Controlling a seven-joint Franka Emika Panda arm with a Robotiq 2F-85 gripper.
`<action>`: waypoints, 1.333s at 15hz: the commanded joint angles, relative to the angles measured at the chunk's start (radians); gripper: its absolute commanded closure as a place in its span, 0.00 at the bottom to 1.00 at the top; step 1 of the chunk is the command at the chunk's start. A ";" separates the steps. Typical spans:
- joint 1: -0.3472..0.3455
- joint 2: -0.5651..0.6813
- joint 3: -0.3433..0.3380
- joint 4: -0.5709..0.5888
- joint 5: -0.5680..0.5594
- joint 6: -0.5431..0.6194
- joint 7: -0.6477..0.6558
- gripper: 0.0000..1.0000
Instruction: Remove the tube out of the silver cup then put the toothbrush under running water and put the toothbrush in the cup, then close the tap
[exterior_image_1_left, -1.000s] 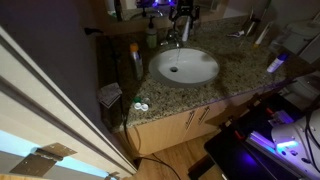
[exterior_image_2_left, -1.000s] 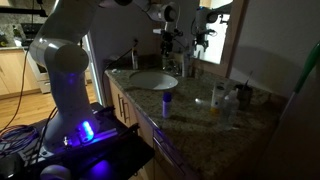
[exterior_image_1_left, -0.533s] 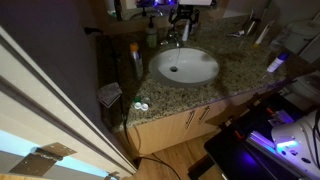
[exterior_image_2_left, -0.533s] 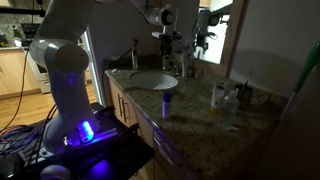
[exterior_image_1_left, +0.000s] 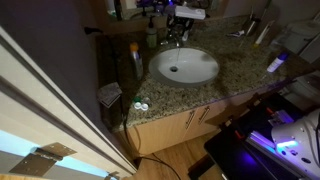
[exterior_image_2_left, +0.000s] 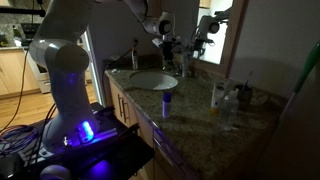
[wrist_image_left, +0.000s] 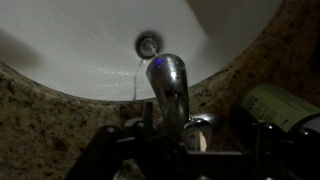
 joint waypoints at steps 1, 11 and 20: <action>0.015 -0.037 -0.014 -0.074 -0.018 0.069 0.017 0.52; 0.040 -0.047 -0.036 -0.098 -0.073 0.088 0.032 0.93; 0.106 -0.046 -0.091 -0.037 -0.268 -0.114 0.121 0.93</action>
